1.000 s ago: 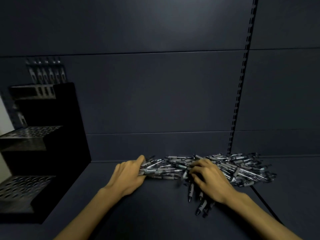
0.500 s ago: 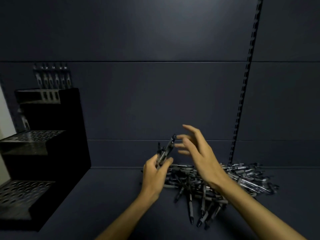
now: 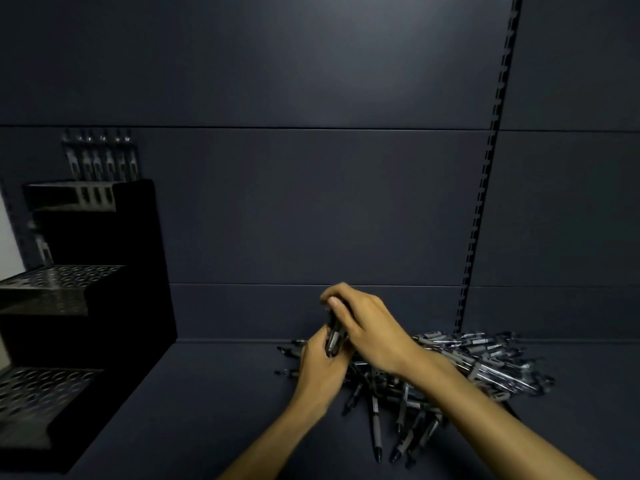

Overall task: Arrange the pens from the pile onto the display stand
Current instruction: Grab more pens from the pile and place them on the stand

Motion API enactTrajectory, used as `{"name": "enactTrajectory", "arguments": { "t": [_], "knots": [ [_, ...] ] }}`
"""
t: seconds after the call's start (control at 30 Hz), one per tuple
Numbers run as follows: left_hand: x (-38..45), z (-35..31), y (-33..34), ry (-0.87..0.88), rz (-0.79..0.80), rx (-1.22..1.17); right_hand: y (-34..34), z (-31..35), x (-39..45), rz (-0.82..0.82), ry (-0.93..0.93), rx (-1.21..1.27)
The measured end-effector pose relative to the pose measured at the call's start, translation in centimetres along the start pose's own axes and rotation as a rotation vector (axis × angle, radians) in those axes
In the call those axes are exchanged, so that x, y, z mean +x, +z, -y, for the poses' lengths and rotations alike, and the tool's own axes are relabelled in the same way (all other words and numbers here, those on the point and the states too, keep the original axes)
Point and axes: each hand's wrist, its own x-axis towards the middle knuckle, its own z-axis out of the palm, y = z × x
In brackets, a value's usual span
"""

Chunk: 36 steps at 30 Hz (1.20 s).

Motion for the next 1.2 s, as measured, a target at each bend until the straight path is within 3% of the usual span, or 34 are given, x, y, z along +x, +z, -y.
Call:
{"name": "enactTrajectory", "arguments": {
  "t": [0.23,0.43,0.53,0.63,0.83,0.93,1.2],
  "knots": [
    [0.5,1.7,0.3,-0.055,-0.024,0.145,1.9,-1.1,0.1,0.081,-0.060,-0.152],
    [0.9,4.8,1.0,-0.188,0.026,0.214,3.4,-1.5,-0.5,0.259,-0.065,-0.254],
    [0.6,4.4,0.8,-0.076,-0.023,0.201,3.3,-1.3,-0.8,0.212,-0.011,-0.114],
    [0.4,3.8,0.4,0.006,0.026,0.164,3.2,-1.4,-0.9,0.191,0.017,-0.088],
    [0.3,4.0,1.1,-0.081,-0.022,0.077,2.7,-2.3,-1.6,0.205,0.132,-0.003],
    [0.6,3.7,0.4,-0.167,-0.077,0.071,1.8,-3.0,-2.1,0.091,0.199,0.014],
    [2.0,0.1,1.3,-0.201,-0.092,0.307,0.0,-3.8,-2.9,-0.013,0.342,0.110]
  ]
}}
